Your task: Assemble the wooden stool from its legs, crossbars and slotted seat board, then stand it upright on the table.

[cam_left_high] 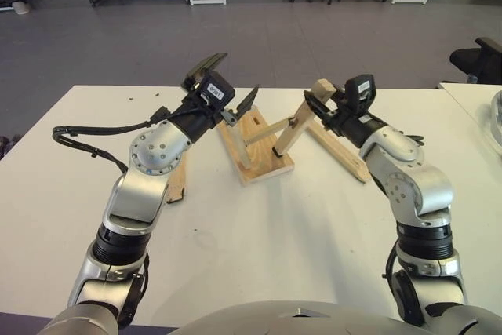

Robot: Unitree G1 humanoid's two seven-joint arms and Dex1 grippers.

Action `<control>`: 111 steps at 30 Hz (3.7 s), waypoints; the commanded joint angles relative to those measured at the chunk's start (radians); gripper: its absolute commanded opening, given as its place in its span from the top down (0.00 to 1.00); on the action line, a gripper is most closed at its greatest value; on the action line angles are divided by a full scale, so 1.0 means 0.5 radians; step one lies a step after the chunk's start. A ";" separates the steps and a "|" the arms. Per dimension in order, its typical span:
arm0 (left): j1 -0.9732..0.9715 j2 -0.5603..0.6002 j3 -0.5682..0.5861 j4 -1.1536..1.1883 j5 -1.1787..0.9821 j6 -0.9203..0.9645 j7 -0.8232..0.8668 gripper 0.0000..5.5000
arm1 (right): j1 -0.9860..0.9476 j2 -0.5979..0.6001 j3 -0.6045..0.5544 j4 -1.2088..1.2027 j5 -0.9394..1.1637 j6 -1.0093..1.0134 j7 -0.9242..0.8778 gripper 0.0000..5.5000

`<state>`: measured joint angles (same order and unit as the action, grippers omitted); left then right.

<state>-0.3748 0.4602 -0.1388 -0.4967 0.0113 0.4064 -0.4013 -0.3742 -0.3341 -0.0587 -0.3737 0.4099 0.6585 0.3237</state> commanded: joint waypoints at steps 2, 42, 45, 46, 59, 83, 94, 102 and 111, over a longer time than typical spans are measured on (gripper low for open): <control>0.117 0.093 0.021 0.121 -0.014 0.125 -0.111 0.27 | 0.117 -0.092 -0.097 -0.006 0.083 -0.024 0.150 0.56; 0.263 -0.052 0.329 1.042 0.066 -0.191 0.253 0.27 | -0.148 0.069 0.407 1.893 -0.773 -1.244 0.325 0.56; 0.072 -0.167 0.172 1.753 0.171 -0.552 0.261 0.27 | -0.223 0.161 0.508 2.170 -0.893 -1.439 0.346 0.56; 0.007 -0.202 0.120 1.950 0.197 -0.630 0.240 0.27 | -0.247 0.183 0.550 2.243 -0.946 -1.507 0.352 0.56; 0.041 -0.240 -0.134 2.227 0.257 -0.896 -0.031 0.27 | -0.141 0.134 0.741 2.145 -1.040 -1.764 0.714 0.56; -1.322 0.526 0.321 0.321 -0.933 1.335 -0.867 0.27 | 0.404 -0.073 -0.647 -0.154 0.804 -0.351 0.136 0.56; -2.102 0.138 -0.922 0.762 -1.102 2.081 -1.269 0.27 | 0.535 0.097 -0.363 -0.671 1.111 -0.270 -0.327 0.56; -1.979 0.225 -1.369 1.014 -0.787 1.460 -1.510 0.27 | 0.588 0.094 -0.162 -0.592 0.841 -0.274 -0.377 0.56; -1.857 0.155 -1.441 1.162 -0.535 1.170 -1.632 0.27 | 0.655 0.208 -0.192 -0.562 0.848 -0.337 -0.417 0.56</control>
<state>-1.3154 0.5526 -0.8617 0.0662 -0.2987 1.0190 -1.2112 -0.0567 -0.2356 -0.1487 -0.6616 0.8235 0.4926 0.1213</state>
